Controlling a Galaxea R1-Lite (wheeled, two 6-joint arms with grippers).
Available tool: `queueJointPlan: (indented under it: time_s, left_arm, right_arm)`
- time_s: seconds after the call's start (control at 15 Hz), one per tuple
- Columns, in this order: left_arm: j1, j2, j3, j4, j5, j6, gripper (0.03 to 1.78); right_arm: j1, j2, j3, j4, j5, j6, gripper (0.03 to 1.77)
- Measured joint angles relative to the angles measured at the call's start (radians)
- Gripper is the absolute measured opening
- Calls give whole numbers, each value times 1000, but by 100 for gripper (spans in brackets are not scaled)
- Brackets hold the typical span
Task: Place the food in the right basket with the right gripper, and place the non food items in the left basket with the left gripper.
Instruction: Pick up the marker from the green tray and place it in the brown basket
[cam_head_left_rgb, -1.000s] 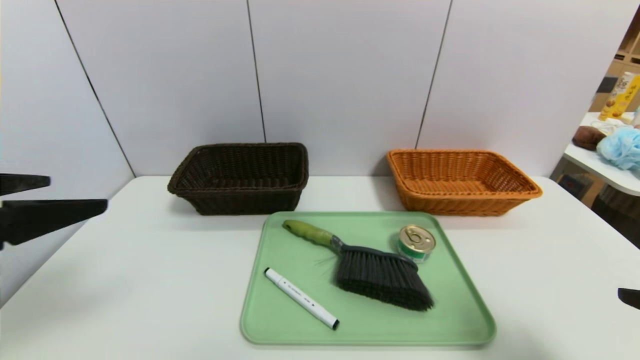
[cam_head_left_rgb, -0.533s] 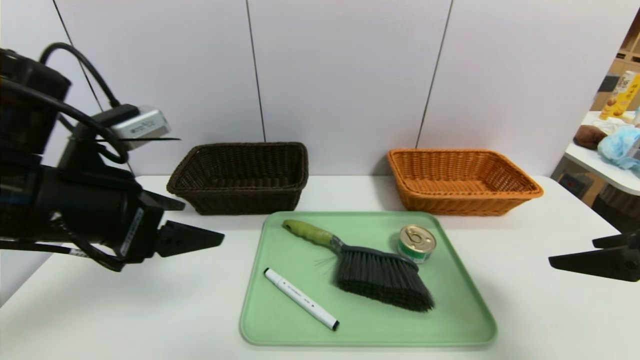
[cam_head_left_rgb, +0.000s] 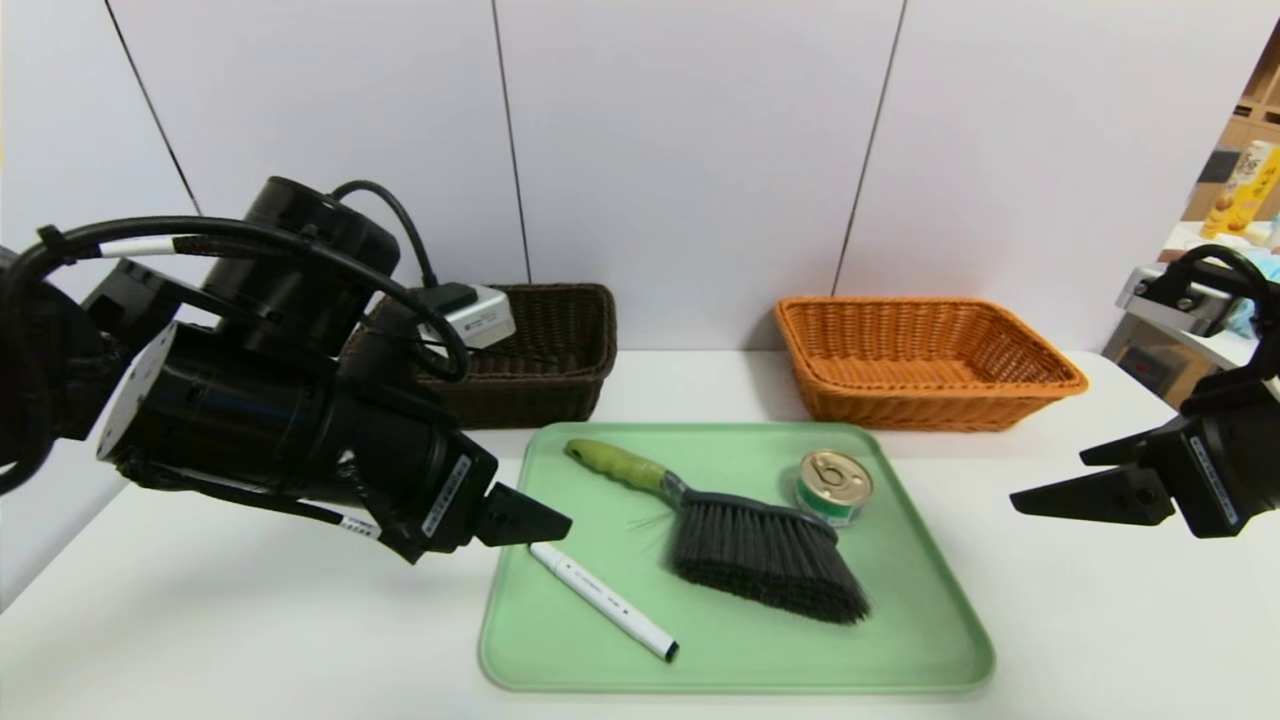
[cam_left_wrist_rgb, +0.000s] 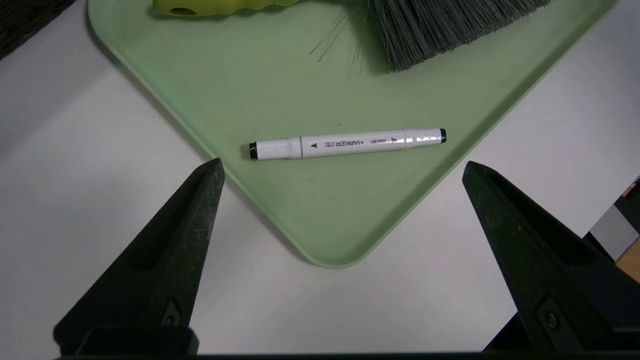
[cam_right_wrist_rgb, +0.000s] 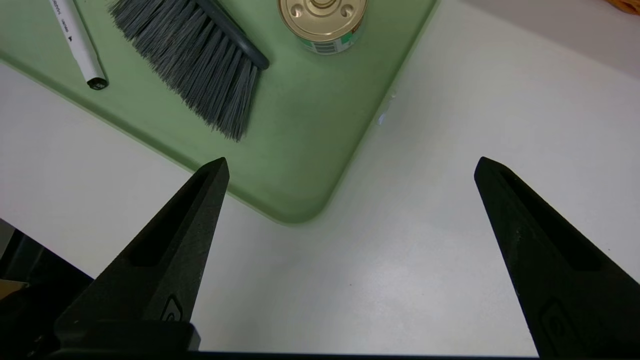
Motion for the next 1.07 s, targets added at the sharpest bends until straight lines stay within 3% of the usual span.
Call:
queueJointPlan:
  time_s: [0.2,0.6,0.73,1.07]
  left_arm:
    - [-32,23,-3,-3,121,-83,169]
    - [-213,113,-72,36,545,-419,169]
    - [-260,144,-85,44,610,-510,169]
    - [-303,191,-89,95,664,-669,169]
  right_arm:
    - [5,24,-1,-2,-1,5,170]
    - [6,58,0,-1,-1,12,170]
    - [6,61,1,1,-3,18,170]
    - [3,61,1,3,-6,28,170]
